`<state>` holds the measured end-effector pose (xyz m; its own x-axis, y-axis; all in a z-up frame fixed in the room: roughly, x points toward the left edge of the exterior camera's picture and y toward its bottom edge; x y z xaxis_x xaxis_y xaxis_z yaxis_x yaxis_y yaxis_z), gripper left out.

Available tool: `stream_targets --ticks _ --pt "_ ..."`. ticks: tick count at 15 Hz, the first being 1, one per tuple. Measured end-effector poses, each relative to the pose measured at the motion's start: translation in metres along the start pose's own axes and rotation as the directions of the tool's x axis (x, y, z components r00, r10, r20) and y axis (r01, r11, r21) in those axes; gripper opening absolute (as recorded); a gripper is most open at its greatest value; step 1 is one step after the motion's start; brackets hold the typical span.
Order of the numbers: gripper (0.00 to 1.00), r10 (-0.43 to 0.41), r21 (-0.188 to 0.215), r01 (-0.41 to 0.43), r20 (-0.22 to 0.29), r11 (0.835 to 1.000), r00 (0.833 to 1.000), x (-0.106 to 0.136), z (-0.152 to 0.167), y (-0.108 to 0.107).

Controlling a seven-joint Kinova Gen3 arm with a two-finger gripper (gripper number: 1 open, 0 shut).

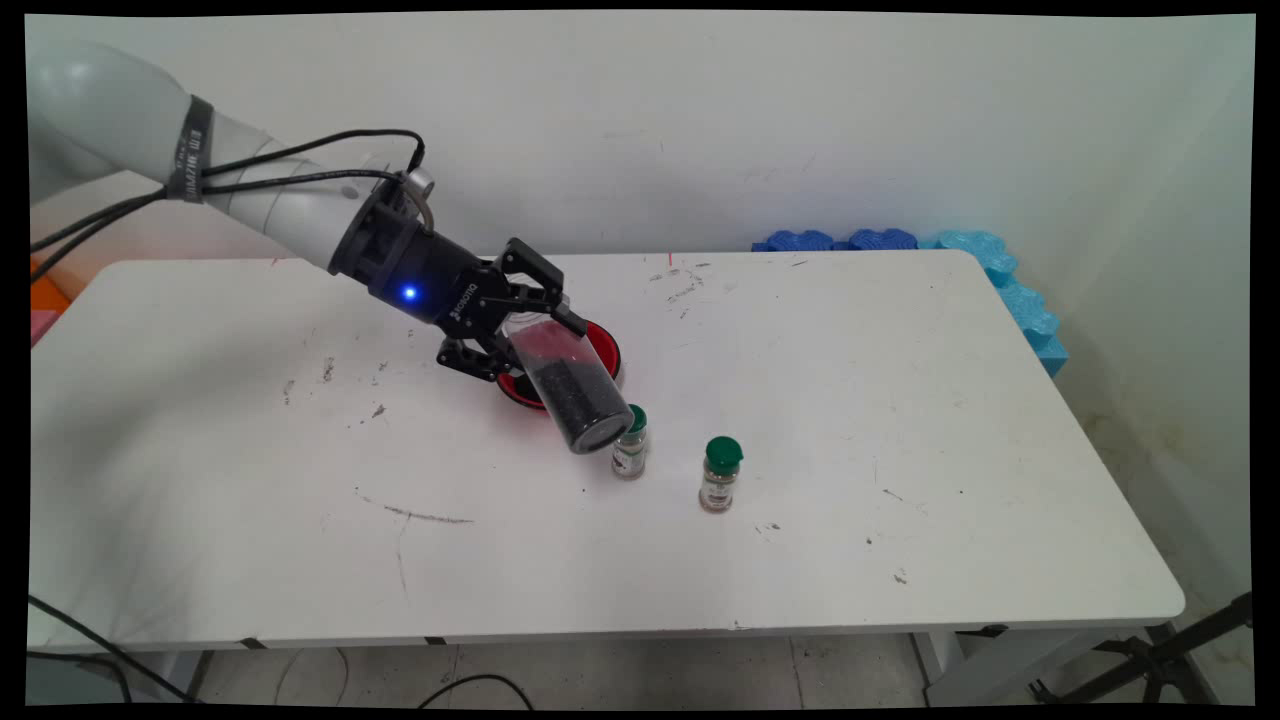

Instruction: Pour the black seasoning powder in the red bowl

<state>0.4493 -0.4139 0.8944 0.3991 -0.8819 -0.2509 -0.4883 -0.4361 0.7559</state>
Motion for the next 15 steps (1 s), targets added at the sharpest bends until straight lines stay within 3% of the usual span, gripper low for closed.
stream_targets --ticks 4,8,15 --pt "0.0 -0.095 -0.02 0.095 0.008 0.995 0.995 0.005 0.004 0.0" --pt "0.0 -0.191 -0.044 0.191 0.009 0.981 0.982 0.012 0.009 0.0" --pt "0.0 -0.335 -0.086 0.335 0.02 0.938 0.942 0.027 0.014 0.0"
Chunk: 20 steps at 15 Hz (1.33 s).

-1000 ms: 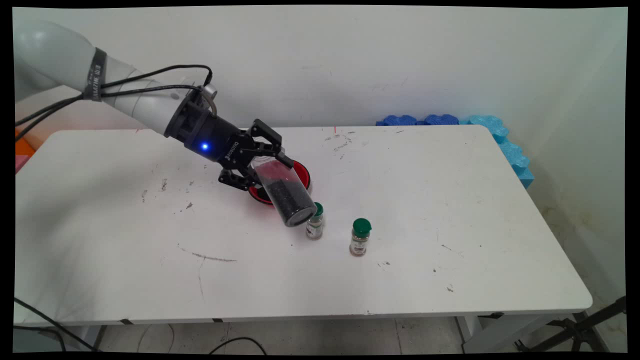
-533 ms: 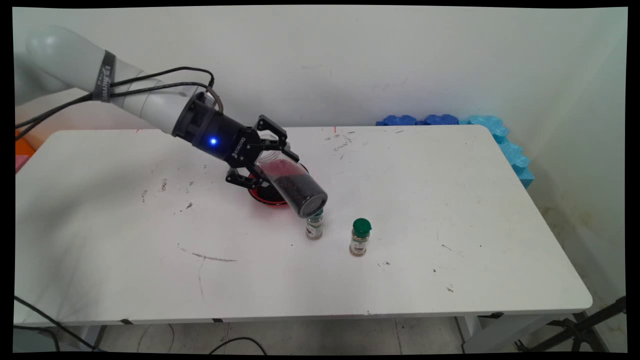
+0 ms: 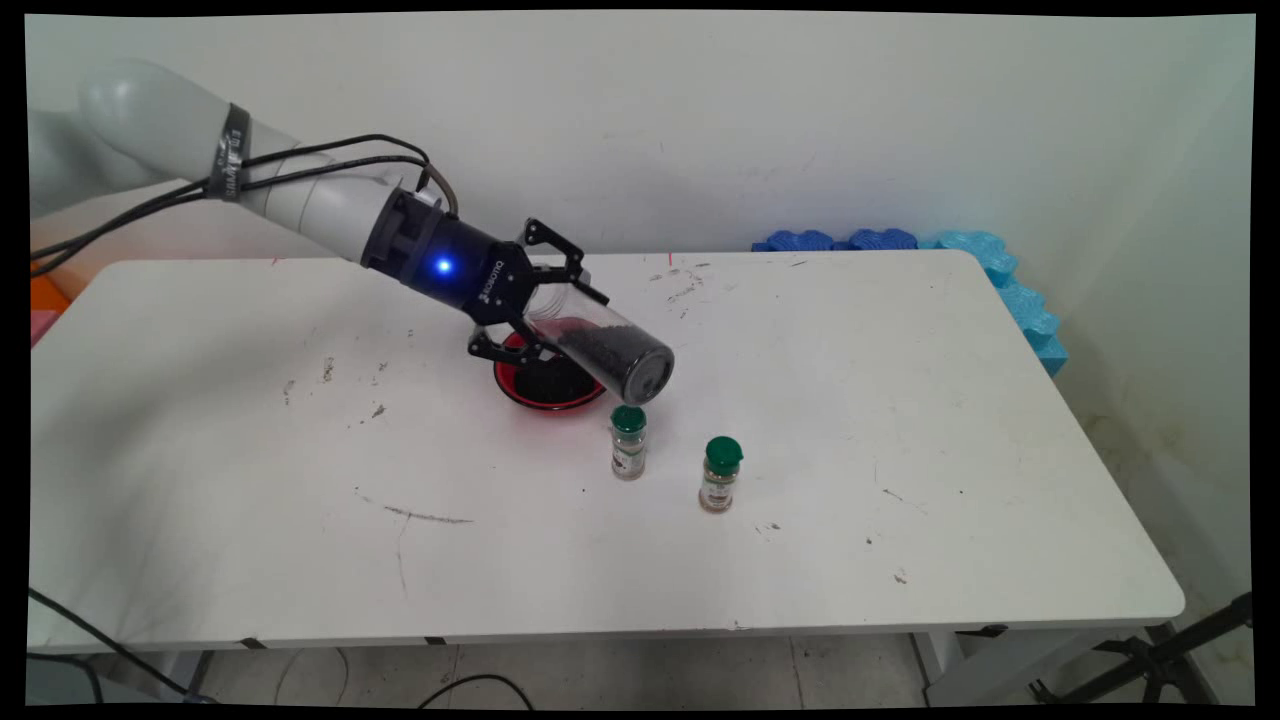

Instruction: Pour the black seasoning powder in the red bowl

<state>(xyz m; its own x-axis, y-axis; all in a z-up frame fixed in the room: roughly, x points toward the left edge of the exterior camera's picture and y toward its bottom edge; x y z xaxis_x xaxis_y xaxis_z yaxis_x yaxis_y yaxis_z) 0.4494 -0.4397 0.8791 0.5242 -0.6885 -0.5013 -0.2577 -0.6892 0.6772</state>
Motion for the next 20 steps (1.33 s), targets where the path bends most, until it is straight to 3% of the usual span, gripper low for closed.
stream_targets --ticks 9,20 --pt "0.0 -0.153 -0.036 0.153 0.013 0.988 0.988 0.016 0.001 -0.003" --pt "0.0 -0.34 -0.087 0.344 0.066 0.935 0.938 0.021 0.006 -0.004"
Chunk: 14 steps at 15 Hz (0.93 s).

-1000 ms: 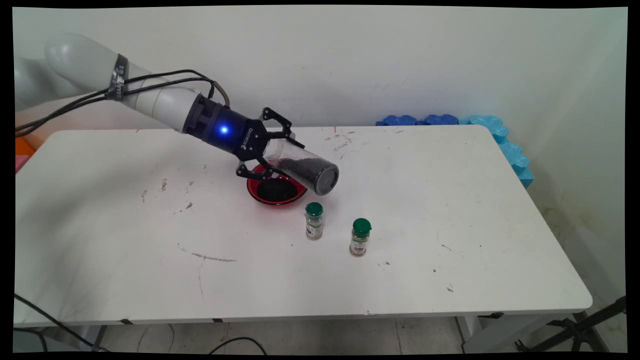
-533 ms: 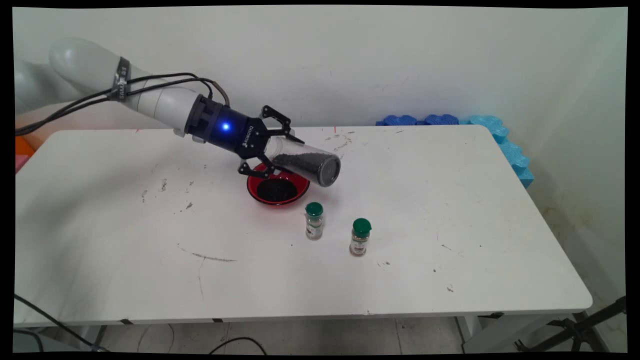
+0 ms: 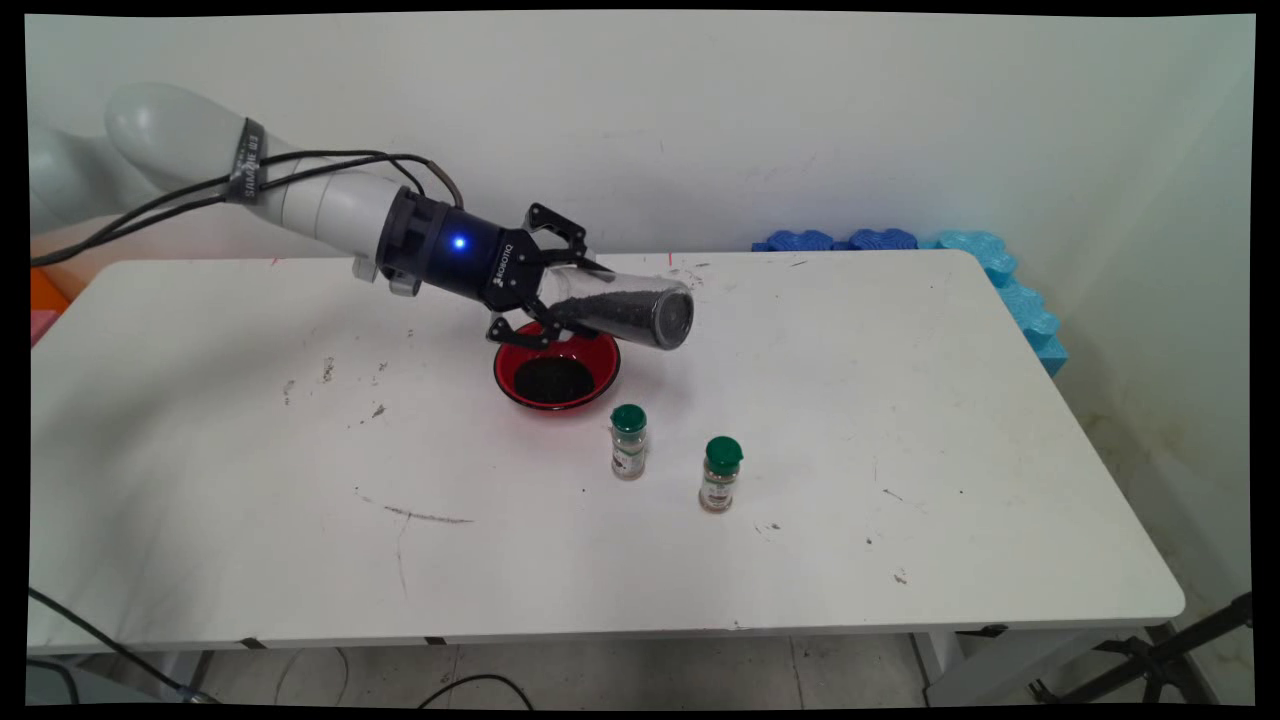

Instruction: Pour the black seasoning powder in the red bowl

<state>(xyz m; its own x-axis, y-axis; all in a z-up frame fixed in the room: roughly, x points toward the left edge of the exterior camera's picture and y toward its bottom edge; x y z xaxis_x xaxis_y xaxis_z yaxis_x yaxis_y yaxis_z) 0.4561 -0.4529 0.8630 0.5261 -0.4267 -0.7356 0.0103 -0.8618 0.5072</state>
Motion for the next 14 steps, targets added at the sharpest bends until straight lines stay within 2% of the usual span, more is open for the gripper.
stream_targets --ticks 14 --pt "0.0 -0.109 -0.047 0.111 0.031 0.993 0.994 -0.0053 0.0034 -0.0033"
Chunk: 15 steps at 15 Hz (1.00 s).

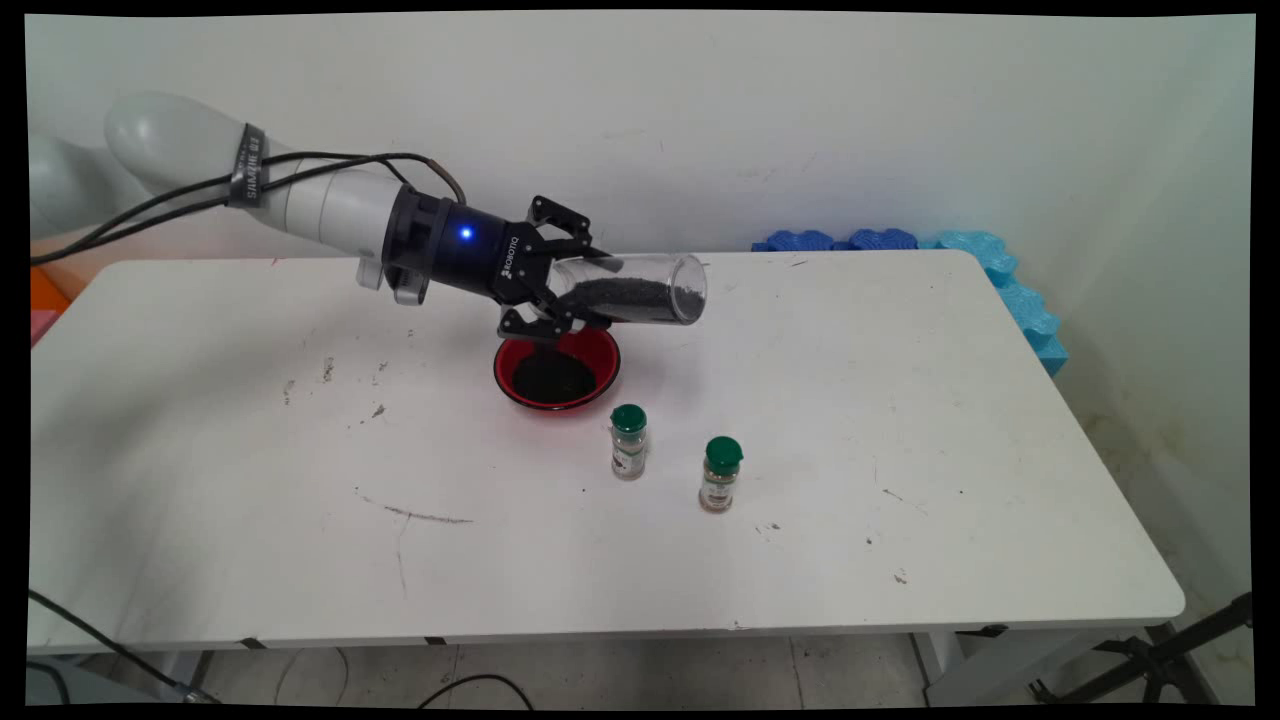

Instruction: Pour the black seasoning powder in the red bowl

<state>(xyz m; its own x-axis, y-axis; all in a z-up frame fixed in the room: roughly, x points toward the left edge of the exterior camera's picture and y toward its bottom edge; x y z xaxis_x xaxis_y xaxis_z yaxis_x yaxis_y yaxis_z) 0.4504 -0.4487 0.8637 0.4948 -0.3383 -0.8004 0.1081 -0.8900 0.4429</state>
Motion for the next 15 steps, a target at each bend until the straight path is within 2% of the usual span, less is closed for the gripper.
stream_targets --ticks 15 --pt "0.0 -0.001 -0.023 0.001 0.007 1.0 1.0 -0.0024 0.0013 -0.0025"
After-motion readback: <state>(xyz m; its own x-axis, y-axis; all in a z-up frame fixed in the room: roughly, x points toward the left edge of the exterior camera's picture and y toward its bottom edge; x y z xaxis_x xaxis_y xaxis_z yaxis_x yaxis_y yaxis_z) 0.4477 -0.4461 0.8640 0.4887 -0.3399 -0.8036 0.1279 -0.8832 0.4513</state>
